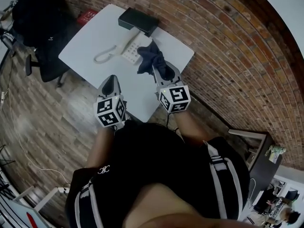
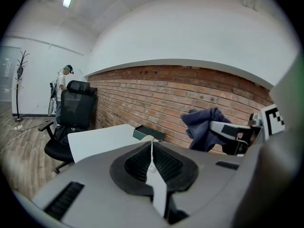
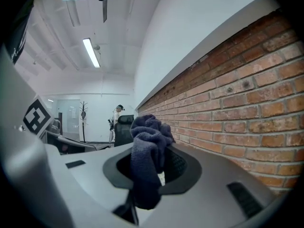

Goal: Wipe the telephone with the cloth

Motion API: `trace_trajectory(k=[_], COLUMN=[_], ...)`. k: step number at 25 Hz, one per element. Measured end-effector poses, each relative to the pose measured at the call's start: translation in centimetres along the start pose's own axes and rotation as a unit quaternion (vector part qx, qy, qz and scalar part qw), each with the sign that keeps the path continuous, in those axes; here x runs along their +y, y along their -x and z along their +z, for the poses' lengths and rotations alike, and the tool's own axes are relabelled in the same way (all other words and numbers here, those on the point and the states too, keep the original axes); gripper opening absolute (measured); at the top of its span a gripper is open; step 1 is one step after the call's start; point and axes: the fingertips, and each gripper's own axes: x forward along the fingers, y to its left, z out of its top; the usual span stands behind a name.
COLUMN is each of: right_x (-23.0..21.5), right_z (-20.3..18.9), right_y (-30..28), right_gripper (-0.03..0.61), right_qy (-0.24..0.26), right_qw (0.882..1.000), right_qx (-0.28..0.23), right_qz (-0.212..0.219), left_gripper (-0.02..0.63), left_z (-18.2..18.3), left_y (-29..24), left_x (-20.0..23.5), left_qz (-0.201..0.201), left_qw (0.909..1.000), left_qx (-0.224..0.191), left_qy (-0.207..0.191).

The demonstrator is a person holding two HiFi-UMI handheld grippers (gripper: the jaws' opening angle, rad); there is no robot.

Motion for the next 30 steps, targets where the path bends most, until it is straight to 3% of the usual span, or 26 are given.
trace_trajectory(k=[6, 11, 14, 19, 25, 30], right_x=[1.6, 0.8, -1.4, -5.0, -7.0, -7.3], right_z=[0.7, 2.2, 1.8, 0.6, -1.7, -3.9], right_y=[-5.2, -8.1, -10.4, -15.6, -21.6, -26.2], right_gripper=[0.072, 0.074, 0.074, 0.074, 0.074, 0.071], right_qy=[0.036, 0.043, 0.041, 0.036, 0.027, 0.05], right_qw=[0.999, 0.999, 0.999, 0.998, 0.997, 0.993], right_qx=[0.026, 0.018, 0.019, 0.03, 0.048, 0.077], right_qz=[0.006, 0.014, 0.022, 0.038, 0.048, 0.068], left_gripper=[0.007, 0.007, 0.007, 0.007, 0.008, 0.008], left_z=[1.0, 1.8, 2.6, 1.4, 0.7, 1.2], left_y=[-2.4, -4.7, -5.4, -6.1, -6.4, -5.9], left_x=[5.0, 6.4, 6.7, 6.9, 6.2, 6.7], left_qz=[-0.003, 0.0, 0.025, 0.068, 0.101, 0.121], left_qw=[0.9997, 0.9995, 0.9994, 0.9962, 0.9942, 0.9921], left_qx=[-0.003, -0.005, -0.013, 0.003, 0.018, 0.014], left_qy=[0.026, 0.031, 0.017, 0.055, 0.034, 0.032])
